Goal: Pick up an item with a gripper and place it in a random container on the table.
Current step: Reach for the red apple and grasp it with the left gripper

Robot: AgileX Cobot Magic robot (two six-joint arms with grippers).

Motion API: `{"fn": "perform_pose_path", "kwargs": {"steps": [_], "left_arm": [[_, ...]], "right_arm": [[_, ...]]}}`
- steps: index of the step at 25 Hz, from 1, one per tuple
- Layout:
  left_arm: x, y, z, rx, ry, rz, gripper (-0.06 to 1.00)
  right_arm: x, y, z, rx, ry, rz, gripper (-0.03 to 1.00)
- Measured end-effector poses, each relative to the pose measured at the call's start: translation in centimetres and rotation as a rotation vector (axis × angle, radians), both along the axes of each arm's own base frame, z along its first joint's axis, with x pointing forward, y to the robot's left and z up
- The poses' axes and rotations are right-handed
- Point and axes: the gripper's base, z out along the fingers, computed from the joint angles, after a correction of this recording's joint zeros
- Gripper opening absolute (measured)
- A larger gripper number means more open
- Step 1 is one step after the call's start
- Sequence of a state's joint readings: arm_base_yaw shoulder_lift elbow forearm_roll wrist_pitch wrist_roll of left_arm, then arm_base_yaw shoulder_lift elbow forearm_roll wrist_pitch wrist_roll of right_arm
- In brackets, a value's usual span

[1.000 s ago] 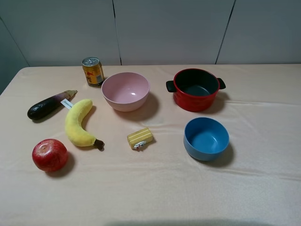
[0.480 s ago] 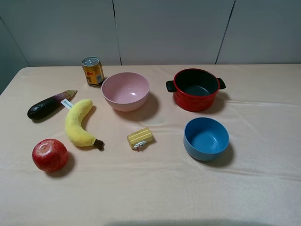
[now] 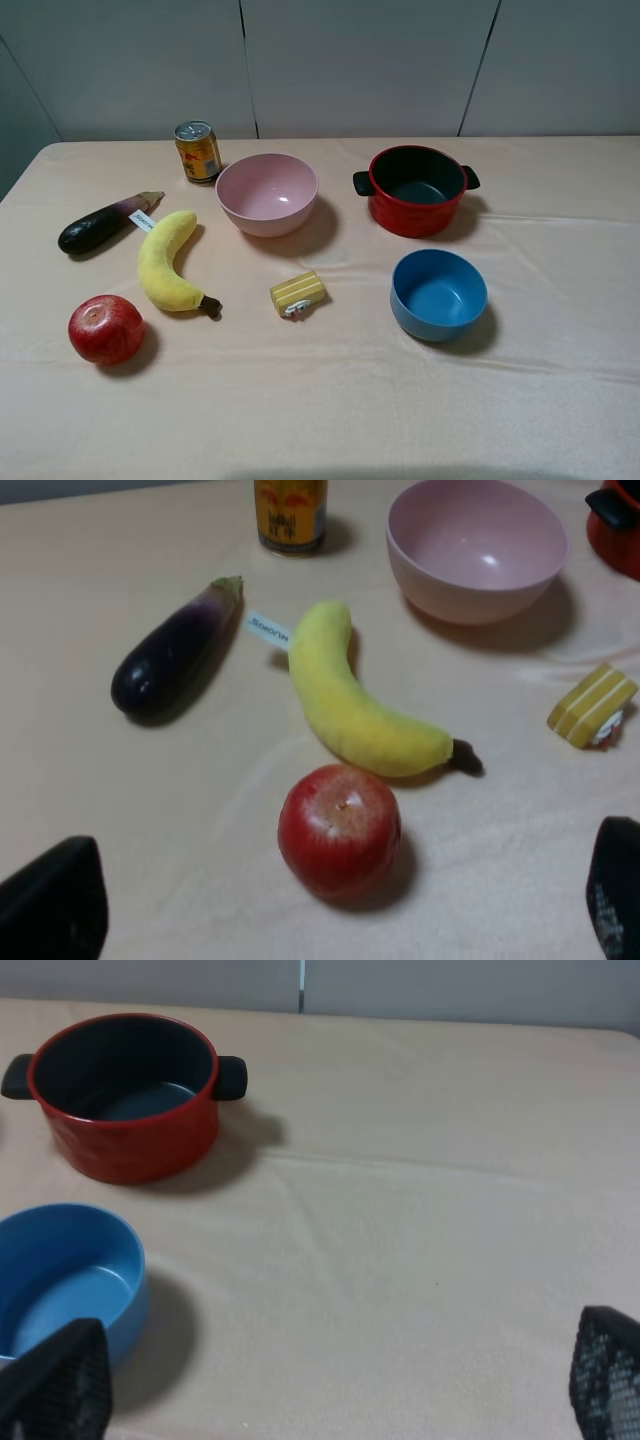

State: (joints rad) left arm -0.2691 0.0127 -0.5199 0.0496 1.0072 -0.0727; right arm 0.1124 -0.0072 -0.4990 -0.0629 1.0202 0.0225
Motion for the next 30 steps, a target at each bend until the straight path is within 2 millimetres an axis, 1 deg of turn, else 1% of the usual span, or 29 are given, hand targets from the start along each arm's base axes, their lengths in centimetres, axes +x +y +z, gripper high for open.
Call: {"fn": "perform_pose_path", "kwargs": {"steps": [4, 11, 21, 24, 30], "left_arm": [[1.3, -0.4, 0.1, 0.021, 0.077, 0.0, 0.97], [4.4, -1.2, 0.0, 0.072, 0.216, -0.006, 0.97], [9.1, -2.4, -1.3, 0.157, 0.404, -0.034, 0.97], [10.0, -2.6, -1.8, 0.199, 0.456, -0.044, 0.97], [11.1, -2.8, -2.7, 0.232, 0.531, -0.051, 0.97]], "right_arm": [[0.0, 0.0, 0.0, 0.0, 0.0, 0.0, 0.69], [0.0, 0.0, 0.0, 0.0, 0.0, 0.0, 0.69], [0.0, 0.0, 0.0, 0.0, 0.0, 0.0, 0.69], [0.0, 0.0, 0.0, 0.0, 0.0, 0.0, 0.69], [0.0, 0.0, 0.0, 0.0, 0.0, 0.0, 0.69]]}}
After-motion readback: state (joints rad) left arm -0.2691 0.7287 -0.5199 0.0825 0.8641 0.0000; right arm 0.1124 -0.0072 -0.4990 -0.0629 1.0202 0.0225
